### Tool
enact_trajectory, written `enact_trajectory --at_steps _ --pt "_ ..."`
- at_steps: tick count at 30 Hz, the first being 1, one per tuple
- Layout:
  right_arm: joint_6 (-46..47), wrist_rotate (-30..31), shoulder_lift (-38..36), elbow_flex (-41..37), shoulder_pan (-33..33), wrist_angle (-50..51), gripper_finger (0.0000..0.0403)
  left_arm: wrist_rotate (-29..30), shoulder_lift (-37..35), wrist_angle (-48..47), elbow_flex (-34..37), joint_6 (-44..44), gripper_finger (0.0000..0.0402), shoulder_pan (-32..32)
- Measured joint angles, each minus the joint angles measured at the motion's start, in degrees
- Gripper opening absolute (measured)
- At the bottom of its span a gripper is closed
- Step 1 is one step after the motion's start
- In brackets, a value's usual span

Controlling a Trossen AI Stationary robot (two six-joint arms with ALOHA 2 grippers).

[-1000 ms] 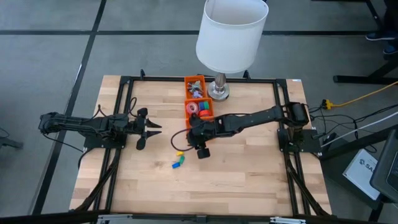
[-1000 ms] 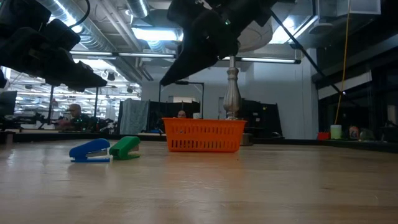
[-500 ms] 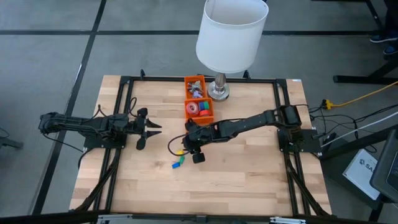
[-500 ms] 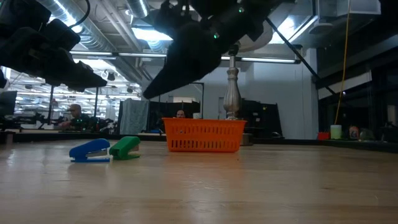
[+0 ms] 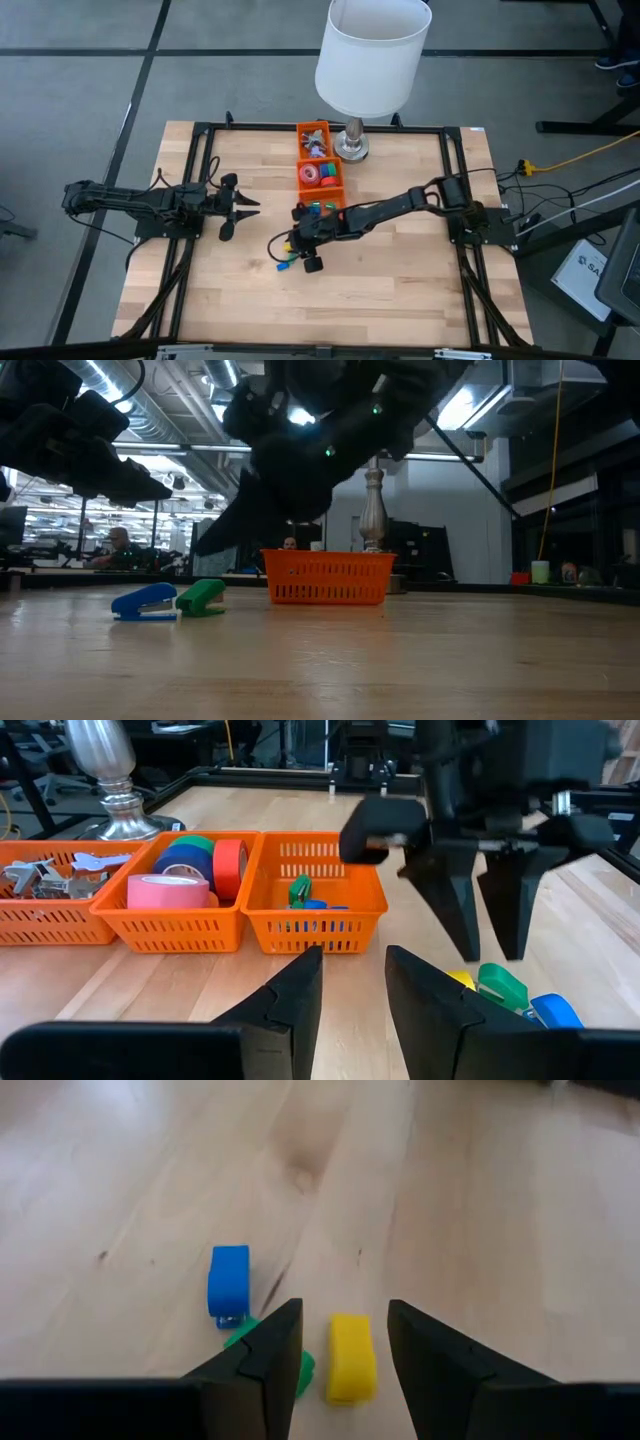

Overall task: Pick and place Stapler, Stapler remover, tape
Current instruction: Put the yellow stapler into the bottom orange basket

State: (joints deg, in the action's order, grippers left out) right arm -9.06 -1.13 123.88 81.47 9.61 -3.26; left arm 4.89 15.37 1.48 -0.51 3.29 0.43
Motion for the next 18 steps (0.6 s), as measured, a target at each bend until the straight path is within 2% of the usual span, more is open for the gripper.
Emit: enact_trajectory --at_steps 18 --pt "-0.2 0.0 5.8 0.0 -0.3 -4.5 0.0152 0.0 0.0 0.0 0.0 0.0 0.0107 0.0"
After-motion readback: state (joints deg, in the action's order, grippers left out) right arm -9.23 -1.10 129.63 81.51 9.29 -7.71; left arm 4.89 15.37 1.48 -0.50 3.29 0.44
